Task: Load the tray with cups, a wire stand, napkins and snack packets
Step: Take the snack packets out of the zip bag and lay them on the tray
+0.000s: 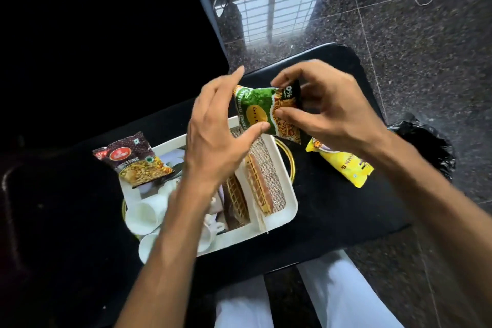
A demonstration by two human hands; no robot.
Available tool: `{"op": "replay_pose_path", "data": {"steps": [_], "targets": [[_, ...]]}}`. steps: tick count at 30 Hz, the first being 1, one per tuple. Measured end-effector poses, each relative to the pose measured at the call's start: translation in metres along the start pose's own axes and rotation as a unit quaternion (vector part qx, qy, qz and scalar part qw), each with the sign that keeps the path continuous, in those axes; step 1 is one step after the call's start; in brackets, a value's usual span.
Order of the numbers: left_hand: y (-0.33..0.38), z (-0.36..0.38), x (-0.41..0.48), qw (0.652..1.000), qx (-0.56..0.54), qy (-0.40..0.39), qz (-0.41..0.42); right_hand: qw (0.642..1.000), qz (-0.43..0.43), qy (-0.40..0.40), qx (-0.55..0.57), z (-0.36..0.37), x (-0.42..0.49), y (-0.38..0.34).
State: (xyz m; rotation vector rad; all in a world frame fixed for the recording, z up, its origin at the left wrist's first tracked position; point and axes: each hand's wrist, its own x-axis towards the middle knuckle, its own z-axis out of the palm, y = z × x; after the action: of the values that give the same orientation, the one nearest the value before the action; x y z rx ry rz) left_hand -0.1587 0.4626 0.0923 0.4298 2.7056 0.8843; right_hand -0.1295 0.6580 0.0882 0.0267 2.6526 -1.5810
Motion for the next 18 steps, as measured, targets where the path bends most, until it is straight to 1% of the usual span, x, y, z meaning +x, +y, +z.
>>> {"op": "replay_pose_path", "data": {"steps": [2, 3, 6, 8, 10, 12, 14, 16, 18], "targets": [[-0.014, -0.024, 0.005, 0.996, 0.013, -0.064, 0.055, 0.997, -0.056, -0.041, -0.020, 0.006, 0.011, -0.017], [-0.021, -0.033, 0.008, 0.994, 0.015, -0.084, 0.073, 0.996, -0.070, -0.057, -0.022, 0.011, 0.016, -0.025], [-0.044, -0.053, 0.009, 0.990, -0.021, -0.107, 0.089, 0.992, -0.088, -0.085, -0.020, 0.033, 0.030, -0.047], [-0.064, -0.061, 0.004, 0.992, -0.058, -0.095, 0.058, 0.992, -0.092, -0.091, -0.012, 0.049, 0.037, -0.057], [-0.086, -0.065, -0.003, 0.995, -0.082, -0.061, 0.010, 0.994, -0.073, -0.083, 0.019, 0.064, 0.042, -0.064], [-0.106, -0.067, -0.012, 0.991, -0.128, -0.016, -0.042, 0.995, -0.021, -0.076, 0.061, 0.078, 0.044, -0.066], [-0.122, -0.068, -0.021, 0.978, -0.187, 0.018, -0.091, 0.990, 0.045, -0.103, 0.084, 0.093, 0.045, -0.065], [-0.133, -0.067, -0.029, 0.971, -0.204, 0.025, -0.122, 0.983, 0.075, -0.143, 0.082, 0.111, 0.044, -0.062], [-0.142, -0.062, -0.035, 0.965, -0.216, 0.014, -0.147, 0.982, 0.094, -0.147, 0.077, 0.129, 0.045, -0.058]]}}
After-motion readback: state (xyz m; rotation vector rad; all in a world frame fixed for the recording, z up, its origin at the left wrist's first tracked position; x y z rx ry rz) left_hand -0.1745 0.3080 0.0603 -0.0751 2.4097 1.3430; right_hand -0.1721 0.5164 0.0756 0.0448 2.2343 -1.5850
